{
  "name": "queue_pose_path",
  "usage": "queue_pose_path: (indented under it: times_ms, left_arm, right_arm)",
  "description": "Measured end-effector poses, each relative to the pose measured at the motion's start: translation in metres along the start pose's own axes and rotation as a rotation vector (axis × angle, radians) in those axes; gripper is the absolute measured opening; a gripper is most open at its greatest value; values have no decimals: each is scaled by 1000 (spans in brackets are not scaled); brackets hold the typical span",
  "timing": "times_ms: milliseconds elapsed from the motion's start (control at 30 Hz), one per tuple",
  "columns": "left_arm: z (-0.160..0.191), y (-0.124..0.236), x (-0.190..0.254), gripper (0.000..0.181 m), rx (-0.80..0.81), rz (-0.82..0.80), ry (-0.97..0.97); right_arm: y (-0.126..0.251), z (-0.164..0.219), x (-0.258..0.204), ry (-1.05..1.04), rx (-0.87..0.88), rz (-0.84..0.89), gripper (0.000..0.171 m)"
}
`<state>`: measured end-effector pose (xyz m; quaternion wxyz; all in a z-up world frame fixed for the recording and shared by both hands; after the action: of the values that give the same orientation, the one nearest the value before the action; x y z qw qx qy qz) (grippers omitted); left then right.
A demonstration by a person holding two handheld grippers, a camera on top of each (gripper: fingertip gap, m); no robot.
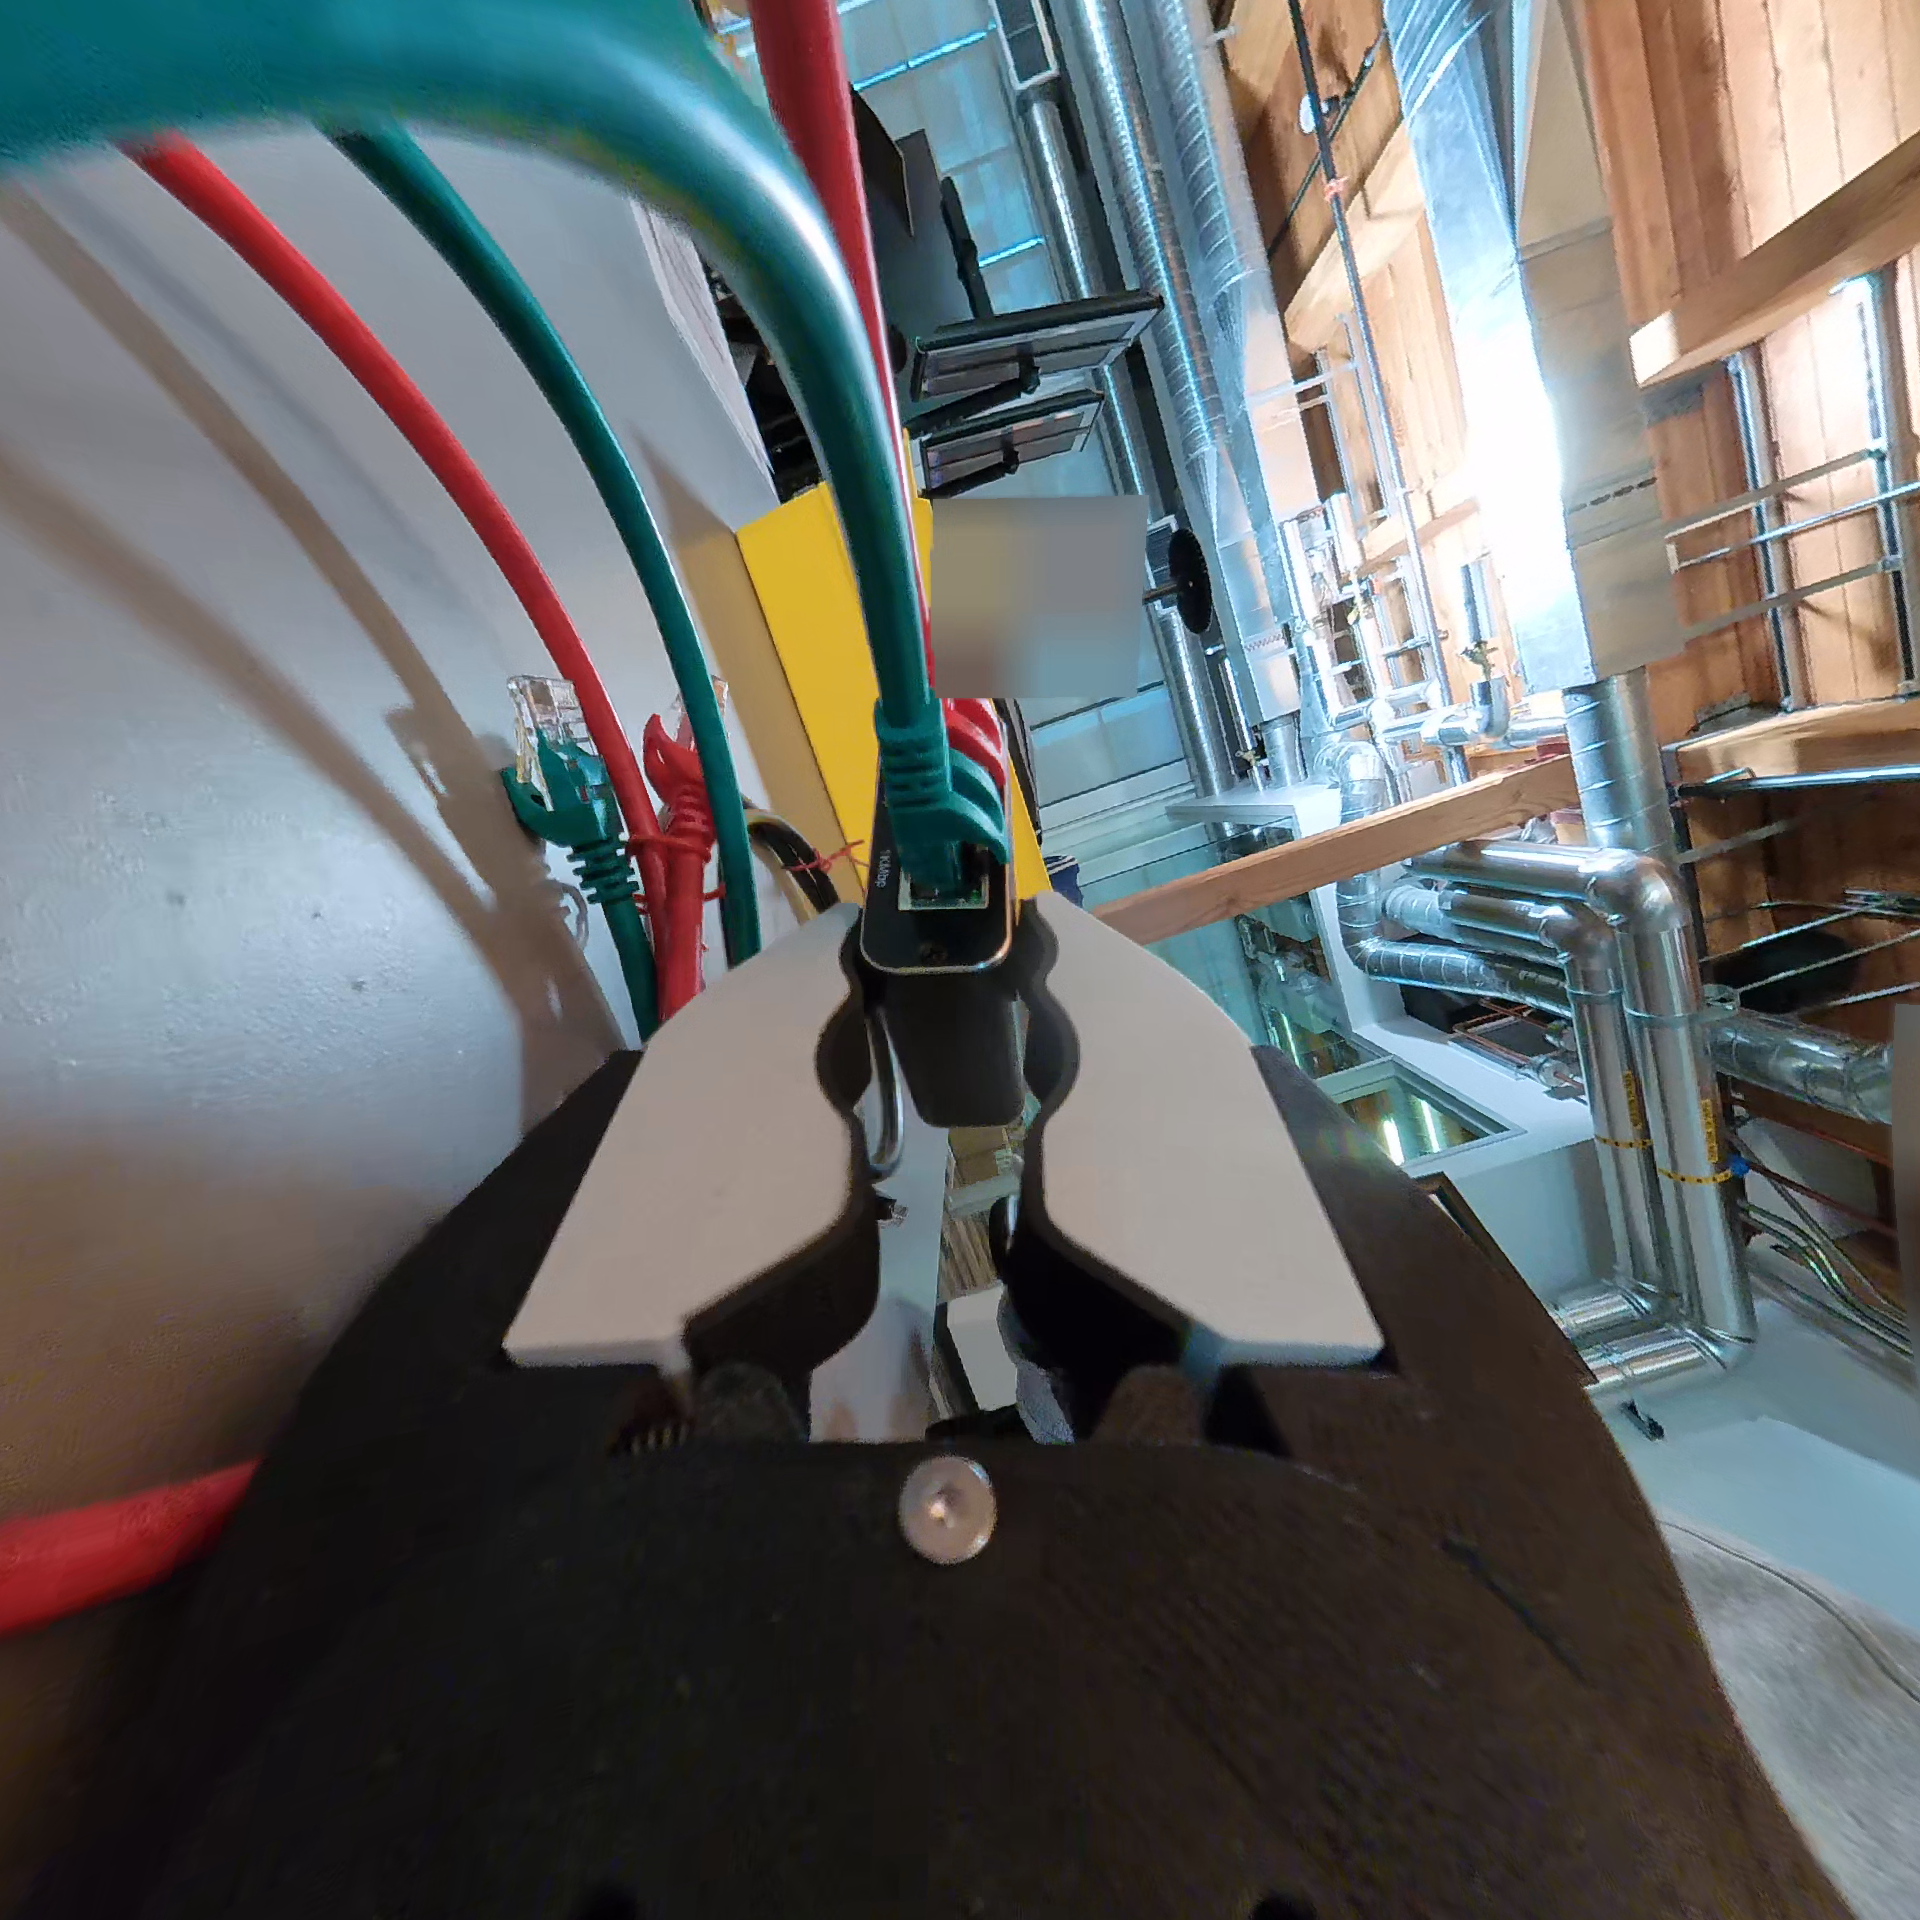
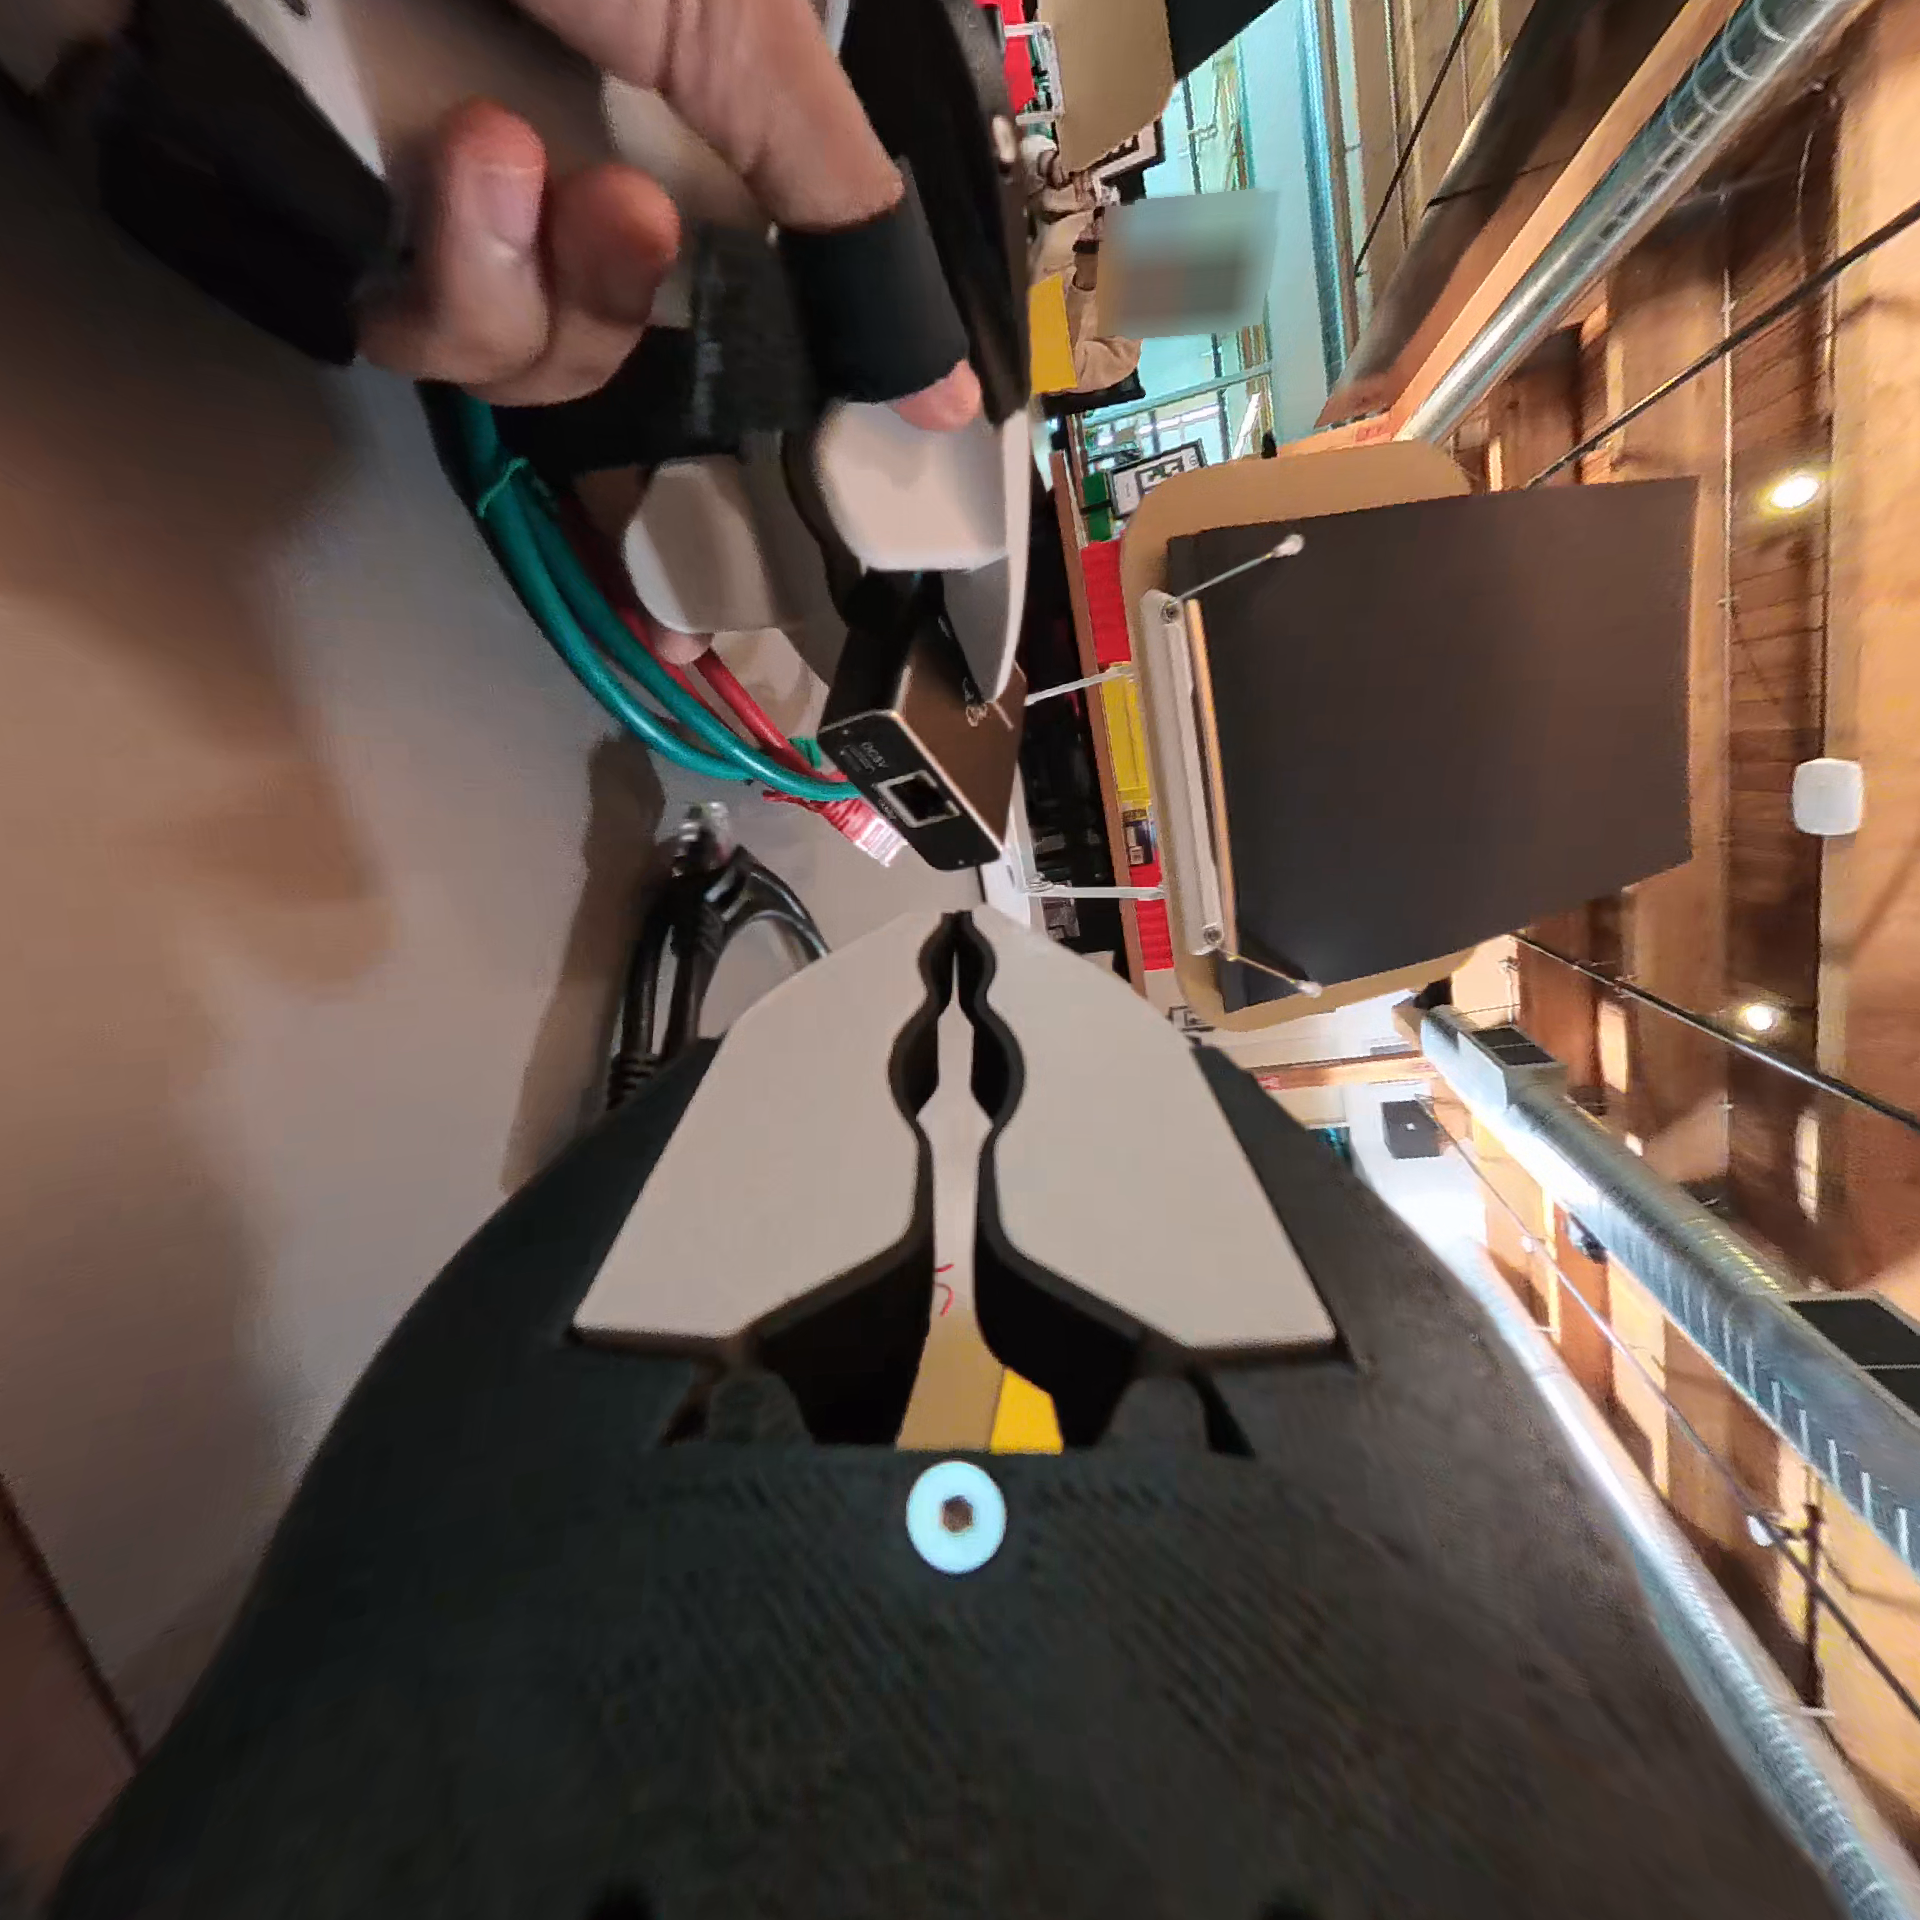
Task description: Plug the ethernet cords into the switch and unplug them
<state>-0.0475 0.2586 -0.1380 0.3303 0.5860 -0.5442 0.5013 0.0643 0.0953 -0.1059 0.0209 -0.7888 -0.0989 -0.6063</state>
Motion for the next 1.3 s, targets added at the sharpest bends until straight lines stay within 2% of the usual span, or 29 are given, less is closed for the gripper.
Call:
queue_pose_path:
  times_ms: [100,133,267,333,467,567,767,967,1067,1300]
  left_arm:
    - [-1,1,0,24,12,6,7]
    - [-1,1,-1,24,15,10,14]
    - [-2,2,-1,24,21,22,28]
    - [-2,1,-1,24,18,24,29]
    - [-2,1,-1,24,11,25,32]
    - [-1,0,-1,24,4,27,32]
    - [-1,-1,-1,24,-4,30,32]
    - [-1,-1,-1,24,-7,30,30]
    - [-1,-1,-1,24,-7,30,30]
    - [-1,-1,-1,24,-6,40,37]
  right_arm:
    - [-3,8,2,-84,-32,-30,0]
    - [-4,13,3,-181,-44,-64,0]
    - [-8,35,11,-769,-55,-290,19]
    - [-10,46,18,-999,-50,-350,29]
    - [-15,58,19,-1209,-82,-428,34]
    - [-22,58,10,-1269,-154,-505,38]
    - [-34,49,10,-1185,-169,-462,30]
    - [-43,48,1,-1198,-248,-511,27]
    - [-42,47,1,-1185,-232,-522,11]
    - [-33,50,15,-1237,-108,-435,11]
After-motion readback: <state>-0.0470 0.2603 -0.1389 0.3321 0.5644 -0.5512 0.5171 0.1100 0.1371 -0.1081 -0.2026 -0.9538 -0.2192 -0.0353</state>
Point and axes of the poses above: each gripper's, where its closed fingertips meet, y back along the fingers, z out of its underside, x = y × z across the jaws, the point moved 10 cm from there along y, back along the fingers, and after that the axes turned 10 degrees about x, right-handed, at the moved point
